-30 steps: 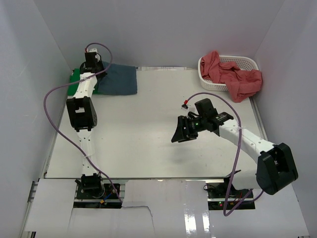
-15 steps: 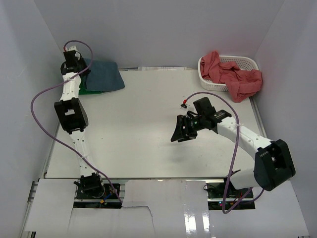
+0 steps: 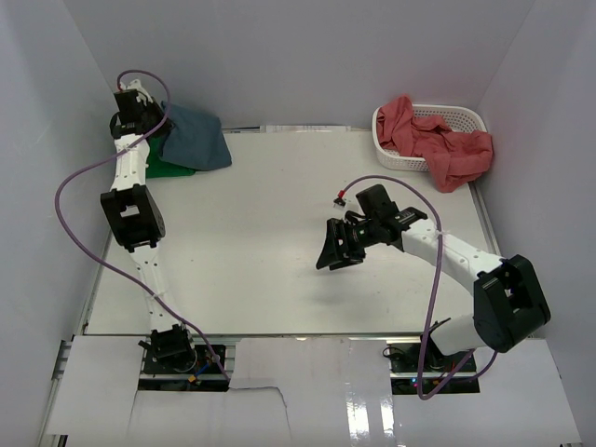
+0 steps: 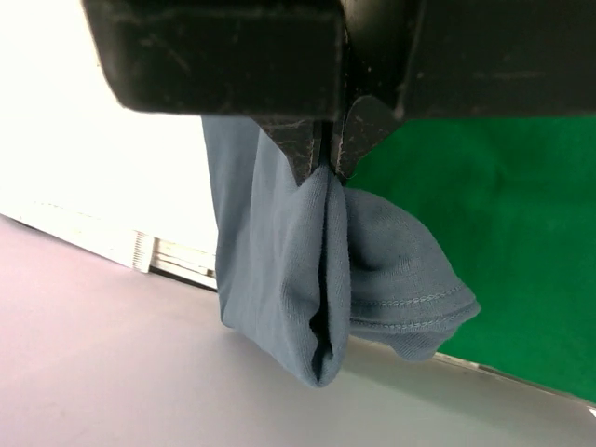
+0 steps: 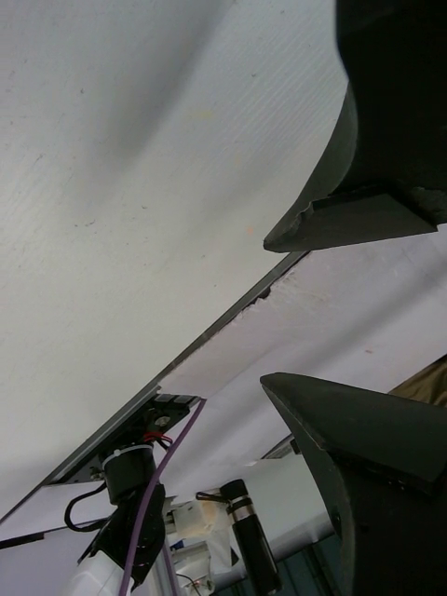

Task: Fold and stack the t-shirts
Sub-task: Put the neatly folded tshirt into the corner of the board with the left arm

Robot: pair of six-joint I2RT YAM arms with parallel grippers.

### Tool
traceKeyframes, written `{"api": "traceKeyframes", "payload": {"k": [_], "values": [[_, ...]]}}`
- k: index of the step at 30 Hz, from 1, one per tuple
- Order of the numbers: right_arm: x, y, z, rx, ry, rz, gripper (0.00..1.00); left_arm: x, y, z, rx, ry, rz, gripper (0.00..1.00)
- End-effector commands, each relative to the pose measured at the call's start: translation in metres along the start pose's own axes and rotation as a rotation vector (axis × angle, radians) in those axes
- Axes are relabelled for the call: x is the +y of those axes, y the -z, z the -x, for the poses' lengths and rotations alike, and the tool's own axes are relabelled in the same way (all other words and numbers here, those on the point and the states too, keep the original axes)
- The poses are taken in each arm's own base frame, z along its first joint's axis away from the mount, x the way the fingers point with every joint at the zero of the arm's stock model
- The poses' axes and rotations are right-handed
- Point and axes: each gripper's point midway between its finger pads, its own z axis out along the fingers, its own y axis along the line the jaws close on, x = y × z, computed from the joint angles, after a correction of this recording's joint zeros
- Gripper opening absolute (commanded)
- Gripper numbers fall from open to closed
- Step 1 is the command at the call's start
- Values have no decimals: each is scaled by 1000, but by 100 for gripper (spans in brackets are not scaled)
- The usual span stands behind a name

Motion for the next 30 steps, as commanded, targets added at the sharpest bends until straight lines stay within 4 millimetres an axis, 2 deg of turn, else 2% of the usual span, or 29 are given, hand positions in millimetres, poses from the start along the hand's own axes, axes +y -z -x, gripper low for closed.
{"api": "traceKeyframes", "payload": {"k": [1,5,9,16,26,30], "values": [[3,-4,3,-13,12,18,61,-62,53,79,-173,-42,-132,0],[2,-7,0,-6,9,22,61,-76,60,84,-195,-65,-120,0],[2,-8,-2,-5,13,24,61,-74,69,96,-227,-82,-86,0],[1,-8,-5,-1,15,24,61,-90,87,109,-253,-74,-121,0],[1,-10,-9,4,12,24,61,-82,96,117,-277,-114,-65,0],[3,-10,-8,6,15,21,61,-69,93,116,-273,-119,-38,0]]}}
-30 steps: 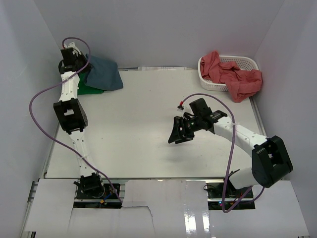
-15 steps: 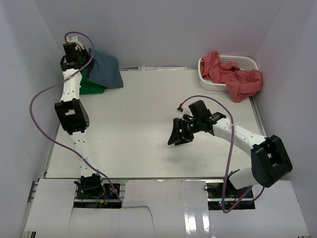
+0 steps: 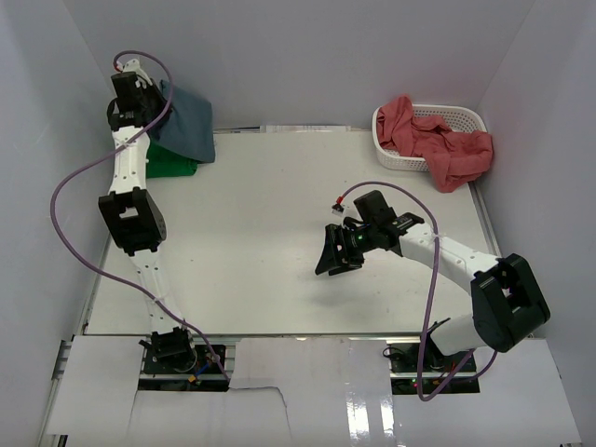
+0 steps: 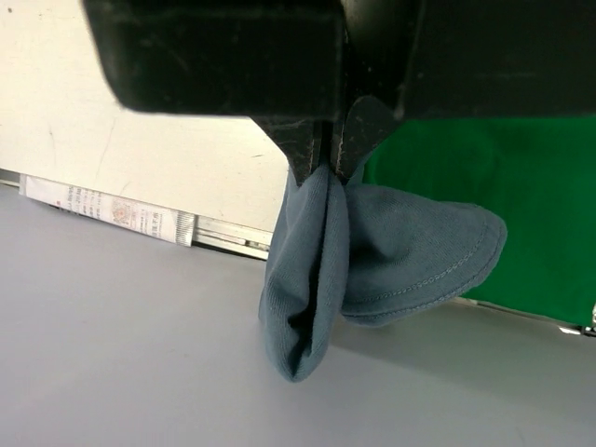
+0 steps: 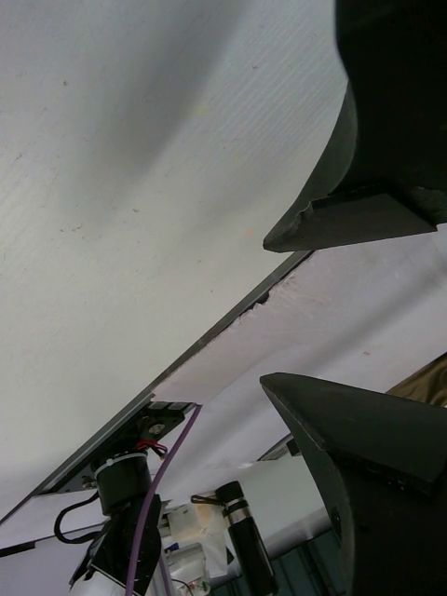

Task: Fold and stack the t-shirts
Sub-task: Put the neatly folded tshirt into the corner of the board with the left arm

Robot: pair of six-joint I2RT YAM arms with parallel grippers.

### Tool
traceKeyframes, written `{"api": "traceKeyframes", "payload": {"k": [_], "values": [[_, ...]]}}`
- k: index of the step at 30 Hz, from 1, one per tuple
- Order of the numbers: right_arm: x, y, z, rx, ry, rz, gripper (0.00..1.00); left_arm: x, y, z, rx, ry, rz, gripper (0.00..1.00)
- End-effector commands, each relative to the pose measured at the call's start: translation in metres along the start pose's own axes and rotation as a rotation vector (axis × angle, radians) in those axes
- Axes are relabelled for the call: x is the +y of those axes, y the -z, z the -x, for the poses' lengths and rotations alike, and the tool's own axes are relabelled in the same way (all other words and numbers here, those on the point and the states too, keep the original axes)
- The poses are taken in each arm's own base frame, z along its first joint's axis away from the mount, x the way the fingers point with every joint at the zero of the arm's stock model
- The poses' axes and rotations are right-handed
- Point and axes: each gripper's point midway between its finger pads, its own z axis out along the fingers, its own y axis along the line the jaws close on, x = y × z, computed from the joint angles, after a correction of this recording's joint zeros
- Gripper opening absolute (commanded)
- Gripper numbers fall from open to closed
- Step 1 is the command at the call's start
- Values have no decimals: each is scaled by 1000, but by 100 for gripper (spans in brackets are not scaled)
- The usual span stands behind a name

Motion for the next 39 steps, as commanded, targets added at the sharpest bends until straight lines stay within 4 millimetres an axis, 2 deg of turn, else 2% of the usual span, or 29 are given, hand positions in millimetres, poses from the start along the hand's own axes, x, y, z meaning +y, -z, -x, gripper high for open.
{"api": "traceKeyframes", "payload": {"k": [1,11,18,20,21,27,32,39], "values": [[7,1,3,-12,18,13,61,-11,43,71,-161,-49,-11,0],[6,-1,3,3,3,4,61,39,9,31,-86,-43,67,0],[10,-3,13,19,-6,-6,61,55,-11,16,-77,-49,100,0],[12,-3,16,22,-9,-6,62,63,-15,9,-76,-52,124,0],[12,-3,17,25,-13,-9,62,67,-15,14,-99,-58,138,0],[10,-8,19,46,-37,-17,62,86,-23,3,-100,-82,207,0],[10,-12,24,58,-46,-25,62,112,-31,-13,-83,-73,264,0],[12,-18,30,83,-57,-33,62,147,-34,-23,-77,-62,359,0]]}}
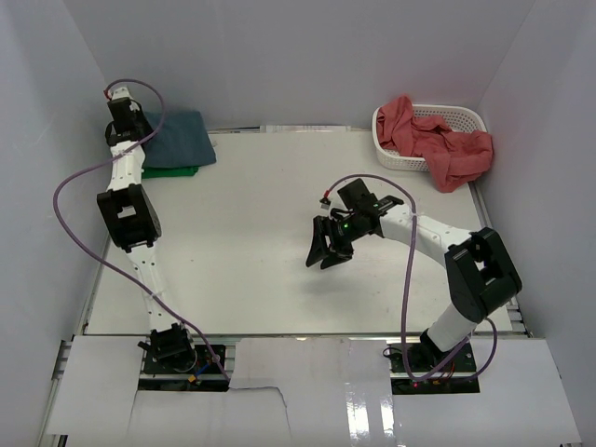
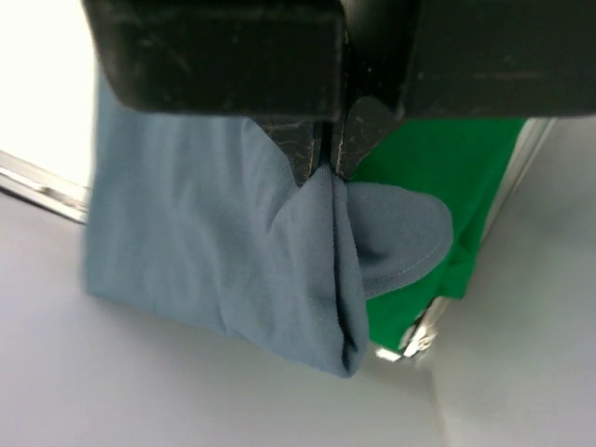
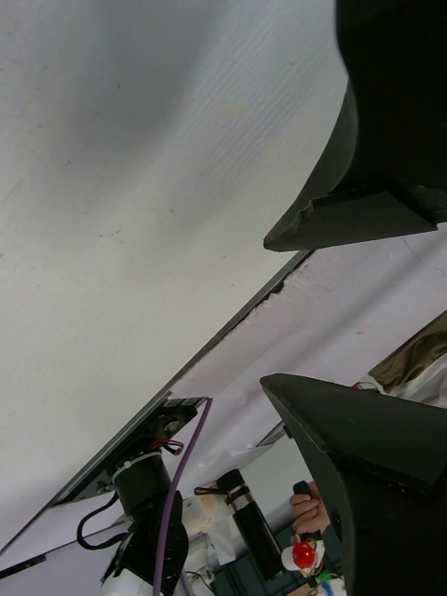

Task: Fold and stack the t-shirts
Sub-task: Put the neatly folded tshirt into the corner of the board with the left arm

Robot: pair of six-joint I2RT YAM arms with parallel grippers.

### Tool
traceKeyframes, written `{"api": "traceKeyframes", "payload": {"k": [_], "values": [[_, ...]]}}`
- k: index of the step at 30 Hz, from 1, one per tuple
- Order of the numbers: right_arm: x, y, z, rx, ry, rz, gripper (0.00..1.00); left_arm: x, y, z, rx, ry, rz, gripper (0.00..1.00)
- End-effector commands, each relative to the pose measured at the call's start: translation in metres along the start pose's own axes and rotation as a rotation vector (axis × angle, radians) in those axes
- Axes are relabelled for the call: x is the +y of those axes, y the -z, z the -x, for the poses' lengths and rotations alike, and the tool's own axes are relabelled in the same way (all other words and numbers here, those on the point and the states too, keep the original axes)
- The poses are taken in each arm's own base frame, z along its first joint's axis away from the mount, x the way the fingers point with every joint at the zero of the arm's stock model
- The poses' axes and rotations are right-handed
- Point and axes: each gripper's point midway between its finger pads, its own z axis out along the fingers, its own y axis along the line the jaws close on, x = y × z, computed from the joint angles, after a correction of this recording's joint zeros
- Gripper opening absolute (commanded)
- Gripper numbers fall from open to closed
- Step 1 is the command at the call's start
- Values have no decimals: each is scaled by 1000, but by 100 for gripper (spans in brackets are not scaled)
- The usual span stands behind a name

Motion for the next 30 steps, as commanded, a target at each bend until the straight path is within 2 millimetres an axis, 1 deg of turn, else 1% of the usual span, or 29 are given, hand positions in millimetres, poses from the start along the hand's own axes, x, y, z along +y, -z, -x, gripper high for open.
{"api": "traceKeyframes", "payload": {"k": [1,4,5,7,8,9,10,12,14,15,17,19,22,24,27,30], "values": [[14,2,9,1,17,11,62,29,-1,16,-53,4,82,0],[16,1,11,11,15,13,62,34,-4,13,-58,10,97,0],[16,1,11,13,17,14,62,35,-7,9,-63,2,94,0],[15,-1,11,20,13,10,62,33,-6,10,-82,-1,78,0],[15,-1,11,22,10,9,62,34,-10,-1,-89,-6,69,0],[13,-2,11,26,5,8,62,32,-5,4,-111,-12,62,0],[13,-3,9,33,3,8,62,35,-4,4,-126,-10,72,0],[11,-6,9,43,-6,8,62,37,-6,-3,-150,-6,75,8],[11,-7,8,47,-8,8,62,37,-7,-2,-157,-6,72,13],[9,-9,8,51,-12,6,62,38,-9,-3,-155,-7,78,15],[8,-11,8,56,-15,5,62,44,-12,-7,-147,-5,109,19],[9,-12,7,57,-18,5,63,45,-13,-3,-156,-8,118,21],[9,-14,6,60,-18,8,63,53,-10,6,-184,6,167,27],[9,-15,5,64,-20,5,63,54,-6,16,-208,9,179,32],[10,-15,3,67,-14,10,63,53,0,35,-251,17,191,48],[11,-13,3,70,-12,7,63,50,6,50,-288,12,183,56]]}}
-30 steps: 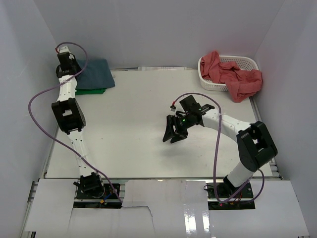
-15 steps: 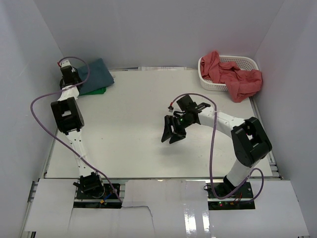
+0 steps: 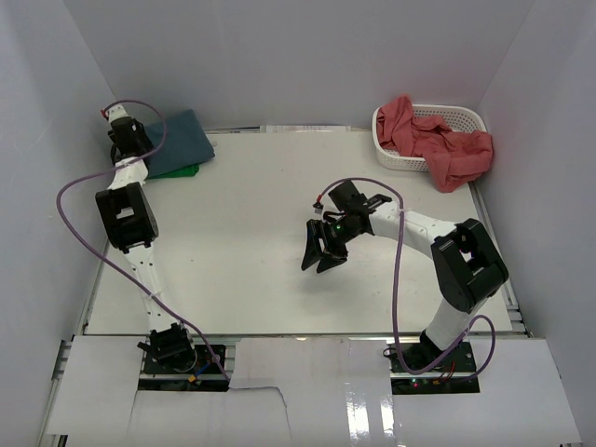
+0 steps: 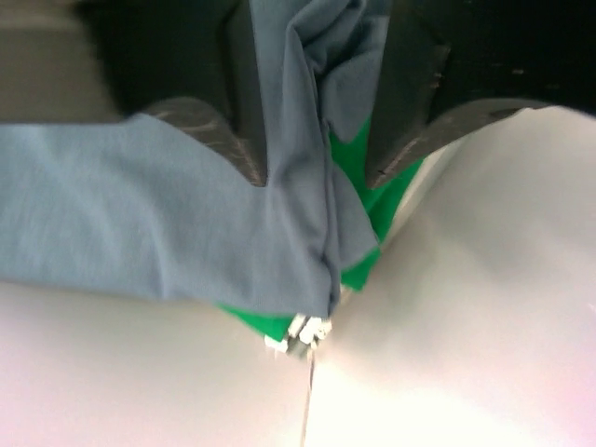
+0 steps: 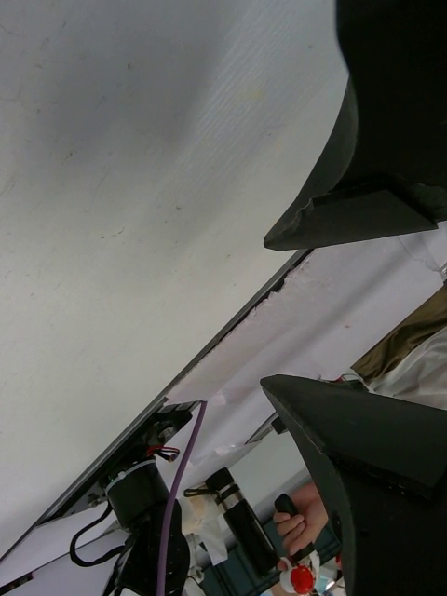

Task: Fold and stack the t-shirts
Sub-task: Put the neatly folded tshirt into the corner of the board with the left arm, then smooth out wrinkles on the folded tshirt

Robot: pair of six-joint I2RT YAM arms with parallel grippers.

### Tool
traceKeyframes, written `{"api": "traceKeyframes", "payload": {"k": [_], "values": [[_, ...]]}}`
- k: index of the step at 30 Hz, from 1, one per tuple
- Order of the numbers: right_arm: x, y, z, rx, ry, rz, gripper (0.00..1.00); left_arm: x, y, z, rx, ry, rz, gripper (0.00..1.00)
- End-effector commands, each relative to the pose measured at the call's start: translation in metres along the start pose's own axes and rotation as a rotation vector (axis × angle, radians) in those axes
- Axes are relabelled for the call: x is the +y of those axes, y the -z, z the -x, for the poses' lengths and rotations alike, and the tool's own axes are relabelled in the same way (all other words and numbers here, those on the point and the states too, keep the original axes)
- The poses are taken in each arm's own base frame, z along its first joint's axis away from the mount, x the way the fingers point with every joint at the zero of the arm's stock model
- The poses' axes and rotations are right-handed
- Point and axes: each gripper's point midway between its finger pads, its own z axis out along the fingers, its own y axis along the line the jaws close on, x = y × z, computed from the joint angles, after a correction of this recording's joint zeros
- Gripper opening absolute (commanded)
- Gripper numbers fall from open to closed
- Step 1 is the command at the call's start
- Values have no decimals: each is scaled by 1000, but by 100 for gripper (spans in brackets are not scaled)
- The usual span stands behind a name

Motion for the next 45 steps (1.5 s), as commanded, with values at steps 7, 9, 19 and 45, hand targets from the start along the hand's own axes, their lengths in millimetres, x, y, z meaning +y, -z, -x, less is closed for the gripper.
{"api": "traceKeyframes", "payload": {"k": [7,9,19,45], "values": [[12,7,0,1,30,22,63,-22,39,129,-267,12,-84,72],[12,7,0,0,29,22,63,-41,47,135,-272,-5,-162,73],[19,10,-5,18,40,23,63,-113,65,82,-295,-205,-235,61],[27,18,-2,72,55,-1,64,-62,35,3,-503,-260,-55,91]]}}
